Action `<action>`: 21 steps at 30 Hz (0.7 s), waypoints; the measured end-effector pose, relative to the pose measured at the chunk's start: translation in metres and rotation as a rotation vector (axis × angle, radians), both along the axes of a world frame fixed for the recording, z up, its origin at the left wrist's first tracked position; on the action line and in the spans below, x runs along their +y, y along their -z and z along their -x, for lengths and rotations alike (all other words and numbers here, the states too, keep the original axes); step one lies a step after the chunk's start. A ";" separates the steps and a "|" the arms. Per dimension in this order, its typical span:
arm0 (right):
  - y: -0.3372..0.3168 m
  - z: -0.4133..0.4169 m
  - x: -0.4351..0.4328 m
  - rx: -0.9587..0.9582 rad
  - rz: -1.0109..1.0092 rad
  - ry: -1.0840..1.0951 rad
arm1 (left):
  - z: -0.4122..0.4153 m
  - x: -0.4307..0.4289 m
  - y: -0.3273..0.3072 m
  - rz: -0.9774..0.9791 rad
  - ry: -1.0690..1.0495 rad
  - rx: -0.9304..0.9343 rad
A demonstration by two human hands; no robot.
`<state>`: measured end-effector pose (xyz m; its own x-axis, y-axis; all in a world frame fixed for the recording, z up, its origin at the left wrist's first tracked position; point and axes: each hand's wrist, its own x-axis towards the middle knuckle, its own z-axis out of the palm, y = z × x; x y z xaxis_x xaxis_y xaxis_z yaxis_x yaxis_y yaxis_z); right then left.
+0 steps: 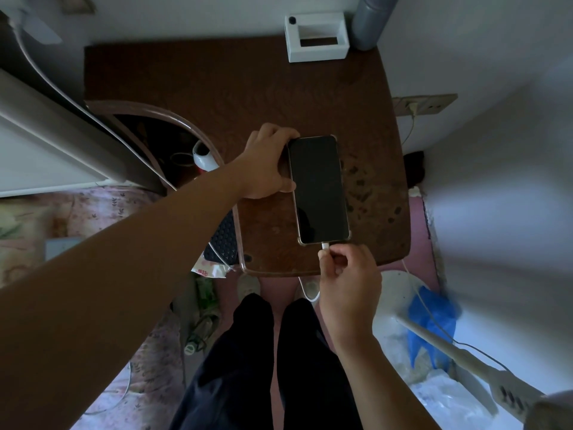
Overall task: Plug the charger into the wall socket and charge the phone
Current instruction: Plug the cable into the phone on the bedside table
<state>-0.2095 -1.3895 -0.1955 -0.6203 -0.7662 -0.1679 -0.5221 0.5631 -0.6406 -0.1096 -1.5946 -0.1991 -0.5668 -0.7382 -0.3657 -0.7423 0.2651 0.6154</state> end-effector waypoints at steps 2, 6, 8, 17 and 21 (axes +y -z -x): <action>0.000 0.000 0.000 -0.002 -0.010 -0.003 | 0.000 0.000 -0.001 0.001 -0.001 -0.001; -0.001 0.001 -0.001 -0.006 -0.017 -0.009 | 0.000 0.000 0.000 -0.002 0.001 -0.003; -0.001 0.001 -0.001 -0.003 -0.018 -0.014 | 0.001 -0.001 0.000 -0.007 -0.003 -0.002; -0.002 0.003 -0.002 0.000 -0.001 -0.012 | 0.000 0.000 0.002 0.009 0.004 0.014; -0.001 0.003 -0.002 -0.007 0.002 -0.002 | -0.001 0.000 0.002 0.000 0.001 0.033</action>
